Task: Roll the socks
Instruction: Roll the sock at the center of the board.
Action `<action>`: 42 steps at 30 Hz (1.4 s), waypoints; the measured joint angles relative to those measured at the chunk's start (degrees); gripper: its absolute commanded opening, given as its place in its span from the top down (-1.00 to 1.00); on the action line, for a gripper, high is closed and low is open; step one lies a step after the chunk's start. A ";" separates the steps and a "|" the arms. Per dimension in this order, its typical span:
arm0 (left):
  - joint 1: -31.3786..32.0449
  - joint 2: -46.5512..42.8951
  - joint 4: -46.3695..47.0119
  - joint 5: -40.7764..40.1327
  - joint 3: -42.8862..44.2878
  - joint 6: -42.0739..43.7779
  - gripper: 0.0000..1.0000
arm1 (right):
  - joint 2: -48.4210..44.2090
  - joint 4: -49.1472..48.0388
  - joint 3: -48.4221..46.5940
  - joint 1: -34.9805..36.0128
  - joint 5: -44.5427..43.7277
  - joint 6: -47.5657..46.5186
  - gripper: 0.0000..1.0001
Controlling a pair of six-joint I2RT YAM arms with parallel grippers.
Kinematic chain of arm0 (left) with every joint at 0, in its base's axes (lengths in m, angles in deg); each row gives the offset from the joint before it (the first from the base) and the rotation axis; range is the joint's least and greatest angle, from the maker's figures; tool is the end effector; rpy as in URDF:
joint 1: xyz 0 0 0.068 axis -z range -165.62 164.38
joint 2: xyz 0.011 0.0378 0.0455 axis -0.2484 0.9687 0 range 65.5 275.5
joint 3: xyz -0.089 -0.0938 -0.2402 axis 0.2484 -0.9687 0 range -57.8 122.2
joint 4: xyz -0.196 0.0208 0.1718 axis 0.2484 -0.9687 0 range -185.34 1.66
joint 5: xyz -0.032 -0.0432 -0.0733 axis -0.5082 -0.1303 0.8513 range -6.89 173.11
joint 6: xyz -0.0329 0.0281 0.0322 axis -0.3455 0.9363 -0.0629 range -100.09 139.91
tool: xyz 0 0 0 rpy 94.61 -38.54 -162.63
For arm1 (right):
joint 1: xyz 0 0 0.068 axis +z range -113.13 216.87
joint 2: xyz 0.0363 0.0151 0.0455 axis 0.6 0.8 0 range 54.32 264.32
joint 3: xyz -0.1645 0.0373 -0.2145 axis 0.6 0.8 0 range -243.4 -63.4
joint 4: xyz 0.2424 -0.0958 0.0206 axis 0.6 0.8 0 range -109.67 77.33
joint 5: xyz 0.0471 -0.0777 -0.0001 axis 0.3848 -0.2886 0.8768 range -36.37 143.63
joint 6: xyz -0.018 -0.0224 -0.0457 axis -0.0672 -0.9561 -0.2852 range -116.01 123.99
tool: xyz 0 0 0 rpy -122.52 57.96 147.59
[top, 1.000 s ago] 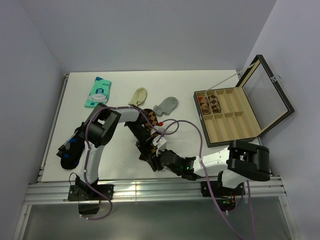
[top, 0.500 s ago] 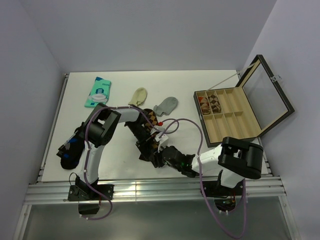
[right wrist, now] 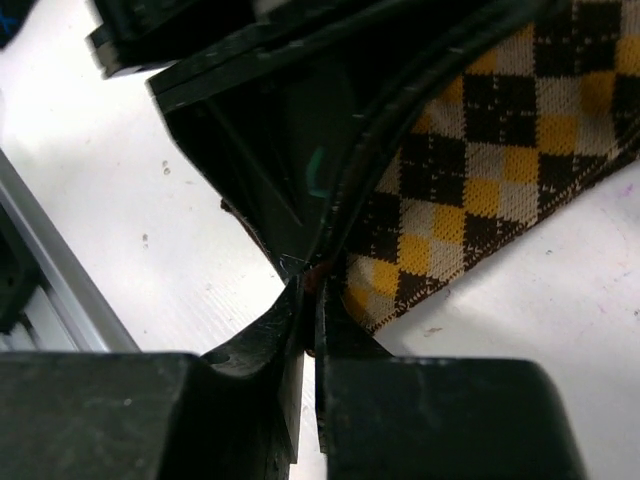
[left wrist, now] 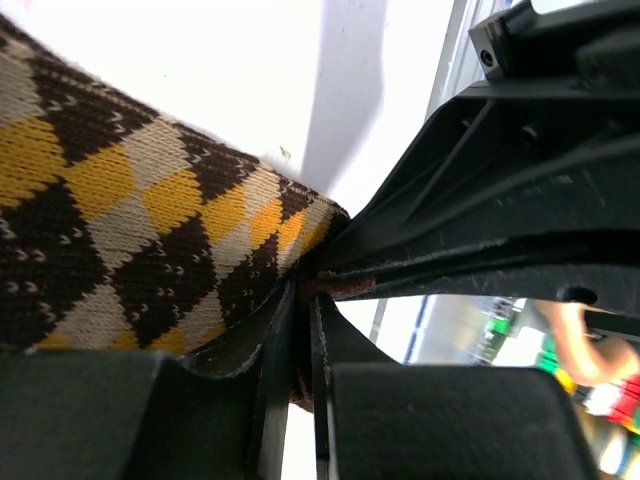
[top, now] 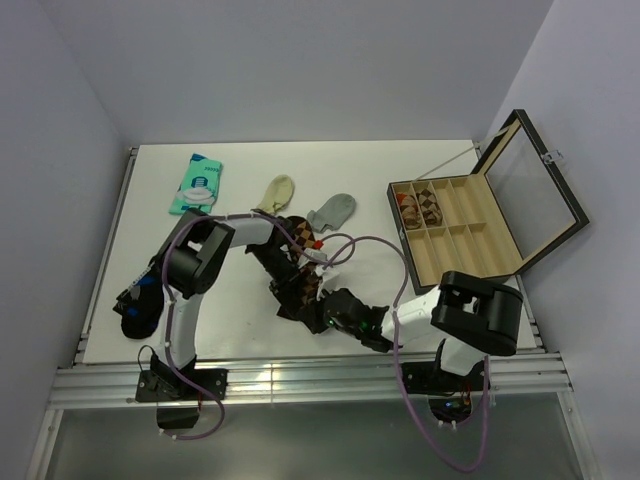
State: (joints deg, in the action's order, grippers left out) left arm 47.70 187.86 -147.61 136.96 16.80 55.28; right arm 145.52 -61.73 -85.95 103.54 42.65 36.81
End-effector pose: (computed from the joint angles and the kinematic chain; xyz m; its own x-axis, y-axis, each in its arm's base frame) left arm 0.2706 -0.2123 0.1046 -0.5783 0.7888 -0.2082 0.5657 0.2039 -0.7990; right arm 0.1125 0.2433 0.1223 -0.6010 -0.0499 -0.7977 -0.6048 0.6809 0.4131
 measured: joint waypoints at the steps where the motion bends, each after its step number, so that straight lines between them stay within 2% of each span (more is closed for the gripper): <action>1: 0.02 -0.68 0.96 -0.24 -0.42 -0.11 0.64 | -0.24 0.52 0.00 -0.50 0.46 1.16 0.94; 8: 0.04 -2.86 5.46 -0.24 -2.01 -1.75 0.39 | -2.62 4.83 -0.07 -3.61 3.85 6.86 1.00; 15: -0.28 -7.30 9.92 0.26 -5.60 -2.71 0.25 | -4.42 11.37 -0.09 -7.65 8.44 9.77 1.00; 24: -1.97 -12.50 15.82 -2.82 -10.03 -3.48 0.21 | -3.48 17.31 -3.61 -10.86 14.05 11.17 1.00; 32: -2.10 -32.33 31.08 -13.88 -23.47 -6.82 0.04 | -1.01 24.13 -8.33 -16.20 24.30 11.50 1.00; 34: -2.14 -37.68 35.45 -16.79 -26.43 -7.23 -0.07 | -0.52 26.29 -9.33 -17.88 27.08 11.56 1.00; 38: -1.46 -46.10 42.32 -21.97 -31.58 -6.71 -0.11 | 1.60 29.97 -11.89 -21.11 32.72 12.33 1.00; 40: 0.85 -49.86 45.59 -25.83 -34.88 -5.97 -0.13 | 3.04 32.20 -13.66 -22.67 35.87 12.61 1.00; 42: 5.73 -52.81 49.18 -30.84 -38.42 -4.90 -0.18 | 4.31 35.15 -15.69 -23.78 38.10 12.68 1.00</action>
State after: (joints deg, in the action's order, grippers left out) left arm 53.43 135.06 -98.43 106.12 -21.62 50.39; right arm 149.83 -26.58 -101.64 79.76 80.74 49.49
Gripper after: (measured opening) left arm 0.568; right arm 0.088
